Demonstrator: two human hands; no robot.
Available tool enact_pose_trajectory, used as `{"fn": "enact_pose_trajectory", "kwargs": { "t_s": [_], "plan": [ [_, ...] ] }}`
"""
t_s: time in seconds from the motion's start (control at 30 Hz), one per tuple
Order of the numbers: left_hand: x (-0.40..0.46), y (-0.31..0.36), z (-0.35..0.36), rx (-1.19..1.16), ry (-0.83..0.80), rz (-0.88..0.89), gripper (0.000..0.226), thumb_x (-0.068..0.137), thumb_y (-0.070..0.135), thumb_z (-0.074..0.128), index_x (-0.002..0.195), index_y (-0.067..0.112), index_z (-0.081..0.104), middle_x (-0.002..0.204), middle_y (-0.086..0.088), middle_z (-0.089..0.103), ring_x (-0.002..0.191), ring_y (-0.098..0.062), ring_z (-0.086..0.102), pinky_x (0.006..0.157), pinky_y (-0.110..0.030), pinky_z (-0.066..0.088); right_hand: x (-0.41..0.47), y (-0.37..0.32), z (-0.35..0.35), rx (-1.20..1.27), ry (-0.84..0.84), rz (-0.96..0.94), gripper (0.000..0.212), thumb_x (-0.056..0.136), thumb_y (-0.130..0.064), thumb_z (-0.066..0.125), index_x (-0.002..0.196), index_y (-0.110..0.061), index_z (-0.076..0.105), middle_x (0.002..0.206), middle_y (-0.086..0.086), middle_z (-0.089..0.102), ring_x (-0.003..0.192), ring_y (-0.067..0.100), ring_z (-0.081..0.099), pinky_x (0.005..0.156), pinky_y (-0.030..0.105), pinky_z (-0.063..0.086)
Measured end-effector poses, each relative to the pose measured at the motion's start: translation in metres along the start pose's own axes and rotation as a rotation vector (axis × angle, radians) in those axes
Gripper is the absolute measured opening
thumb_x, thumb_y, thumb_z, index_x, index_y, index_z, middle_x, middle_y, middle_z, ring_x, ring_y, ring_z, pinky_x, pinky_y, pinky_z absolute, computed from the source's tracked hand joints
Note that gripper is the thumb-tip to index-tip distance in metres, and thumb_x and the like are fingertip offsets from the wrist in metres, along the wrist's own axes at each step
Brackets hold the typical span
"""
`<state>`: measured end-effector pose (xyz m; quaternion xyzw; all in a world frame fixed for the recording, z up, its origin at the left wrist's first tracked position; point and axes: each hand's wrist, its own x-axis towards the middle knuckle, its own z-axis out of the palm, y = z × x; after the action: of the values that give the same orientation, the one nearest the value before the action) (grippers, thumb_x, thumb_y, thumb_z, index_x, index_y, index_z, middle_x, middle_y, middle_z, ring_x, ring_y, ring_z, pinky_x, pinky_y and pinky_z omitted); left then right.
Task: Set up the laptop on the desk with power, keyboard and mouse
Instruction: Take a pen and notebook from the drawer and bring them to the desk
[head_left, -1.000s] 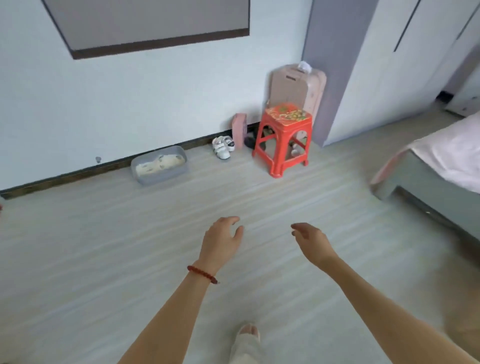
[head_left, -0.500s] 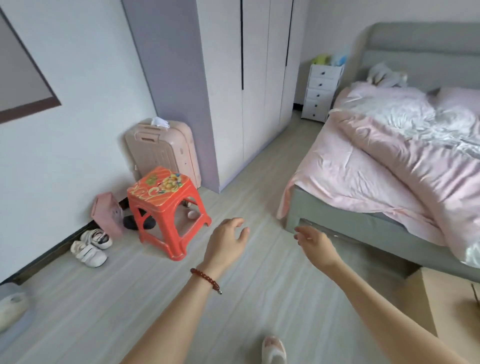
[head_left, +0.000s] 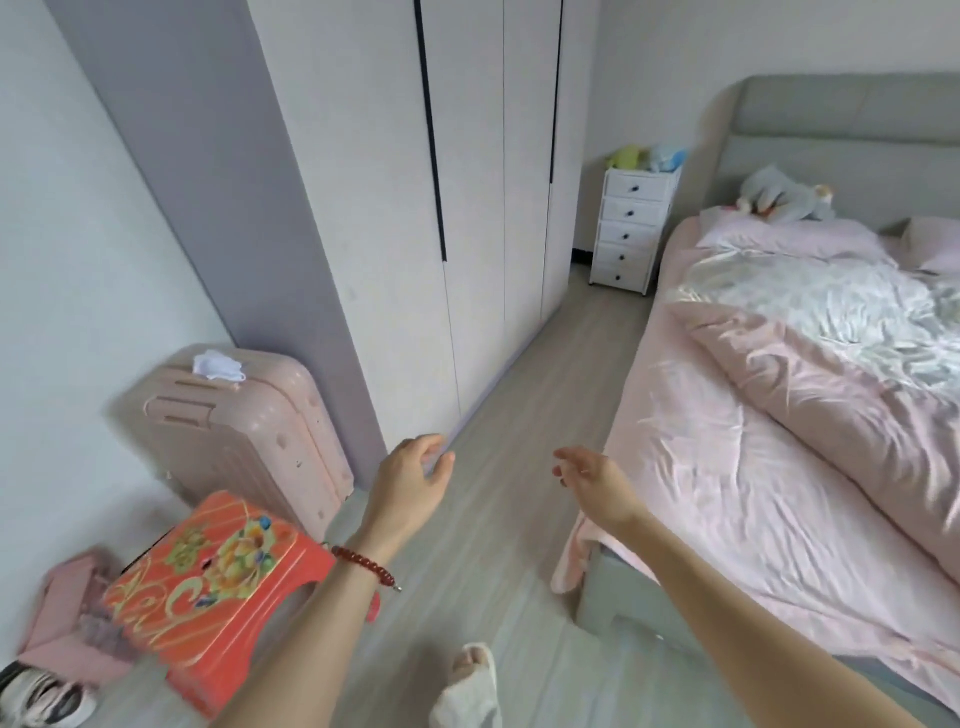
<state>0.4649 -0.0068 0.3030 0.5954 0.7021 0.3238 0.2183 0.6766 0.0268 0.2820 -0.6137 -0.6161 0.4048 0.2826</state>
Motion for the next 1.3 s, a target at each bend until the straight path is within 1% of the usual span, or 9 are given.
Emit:
{"fn": "enact_pose_trajectory", "kwargs": {
  "t_s": [0.1, 0.33, 0.53, 0.6, 0.73, 0.8, 0.93, 1.1, 1.3],
  "plan": [
    [0.120, -0.010, 0.023, -0.043, -0.028, 0.022, 0.029, 0.090, 0.022, 0.053, 0.116, 0.012, 0.059, 0.120, -0.005, 0.062, 0.108, -0.018, 0.059, 0.089, -0.022, 0.039, 0.116, -0.003, 0.001, -0.001, 0.026, 0.036, 0.027, 0.092, -0.004, 0.043, 0.115, -0.002, 0.059, 0.110, 0.023, 0.066, 0.096, 0.027, 0.062, 0.094, 0.043, 0.046],
    [0.369, 0.026, 0.077, -0.089, -0.167, 0.059, 0.029, 0.091, 0.025, 0.051, 0.116, 0.014, 0.059, 0.122, -0.003, 0.061, 0.109, -0.016, 0.058, 0.088, -0.021, 0.039, 0.333, -0.031, -0.059, 0.001, 0.148, 0.144, 0.027, 0.094, -0.006, 0.043, 0.115, 0.001, 0.058, 0.113, 0.022, 0.065, 0.107, 0.034, 0.061, 0.095, 0.040, 0.043],
    [0.533, 0.078, 0.172, -0.143, -0.311, 0.159, 0.028, 0.090, 0.025, 0.052, 0.115, 0.014, 0.060, 0.119, -0.001, 0.064, 0.100, -0.010, 0.058, 0.075, -0.006, 0.032, 0.487, 0.004, -0.121, 0.058, 0.277, 0.243, 0.027, 0.093, -0.003, 0.042, 0.113, 0.007, 0.057, 0.105, 0.021, 0.064, 0.096, 0.029, 0.061, 0.092, 0.039, 0.044],
    [0.595, 0.091, 0.208, -0.164, -0.345, 0.170, 0.028, 0.090, 0.025, 0.052, 0.115, 0.015, 0.060, 0.117, 0.000, 0.064, 0.097, -0.008, 0.058, 0.076, -0.006, 0.033, 0.554, 0.020, -0.141, 0.075, 0.303, 0.249, 0.027, 0.093, -0.001, 0.042, 0.113, 0.008, 0.057, 0.104, 0.022, 0.064, 0.098, 0.032, 0.061, 0.091, 0.039, 0.045],
    [0.727, 0.129, 0.259, -0.147, -0.343, 0.122, 0.028, 0.091, 0.025, 0.052, 0.115, 0.014, 0.060, 0.115, -0.001, 0.065, 0.094, -0.006, 0.056, 0.078, -0.008, 0.035, 0.689, 0.031, -0.187, 0.091, 0.282, 0.287, 0.027, 0.093, -0.006, 0.042, 0.114, 0.001, 0.058, 0.109, 0.022, 0.066, 0.102, 0.032, 0.061, 0.089, 0.035, 0.045],
    [0.766, 0.142, 0.267, -0.146, -0.345, 0.123, 0.027, 0.091, 0.025, 0.052, 0.114, 0.014, 0.060, 0.115, 0.000, 0.065, 0.091, -0.004, 0.055, 0.078, -0.008, 0.034, 0.728, 0.022, -0.201, 0.107, 0.269, 0.286, 0.027, 0.093, -0.007, 0.042, 0.113, 0.000, 0.059, 0.108, 0.021, 0.066, 0.097, 0.027, 0.061, 0.091, 0.039, 0.046],
    [0.877, 0.166, 0.301, -0.177, -0.309, 0.072, 0.026, 0.091, 0.023, 0.052, 0.113, 0.015, 0.061, 0.114, 0.001, 0.065, 0.092, -0.003, 0.055, 0.083, -0.015, 0.037, 0.847, 0.016, -0.241, 0.115, 0.236, 0.293, 0.028, 0.094, -0.009, 0.041, 0.114, -0.002, 0.059, 0.111, 0.019, 0.066, 0.090, 0.017, 0.055, 0.087, 0.036, 0.046],
    [1.014, 0.181, 0.360, -0.195, -0.311, 0.005, 0.026, 0.091, 0.022, 0.051, 0.114, 0.013, 0.061, 0.115, -0.001, 0.064, 0.092, -0.006, 0.055, 0.085, -0.018, 0.038, 0.995, 0.032, -0.286, 0.149, 0.232, 0.333, 0.030, 0.095, -0.012, 0.040, 0.119, -0.006, 0.057, 0.112, 0.016, 0.066, 0.103, 0.030, 0.061, 0.088, 0.038, 0.048],
    [1.203, 0.220, 0.442, -0.208, -0.363, 0.031, 0.028, 0.092, 0.022, 0.049, 0.116, 0.013, 0.059, 0.117, -0.002, 0.064, 0.095, -0.008, 0.055, 0.085, -0.018, 0.038, 1.181, 0.052, -0.343, 0.157, 0.275, 0.370, 0.030, 0.095, -0.011, 0.038, 0.119, -0.006, 0.056, 0.110, 0.015, 0.066, 0.097, 0.024, 0.062, 0.078, 0.031, 0.046]
  ]
}}
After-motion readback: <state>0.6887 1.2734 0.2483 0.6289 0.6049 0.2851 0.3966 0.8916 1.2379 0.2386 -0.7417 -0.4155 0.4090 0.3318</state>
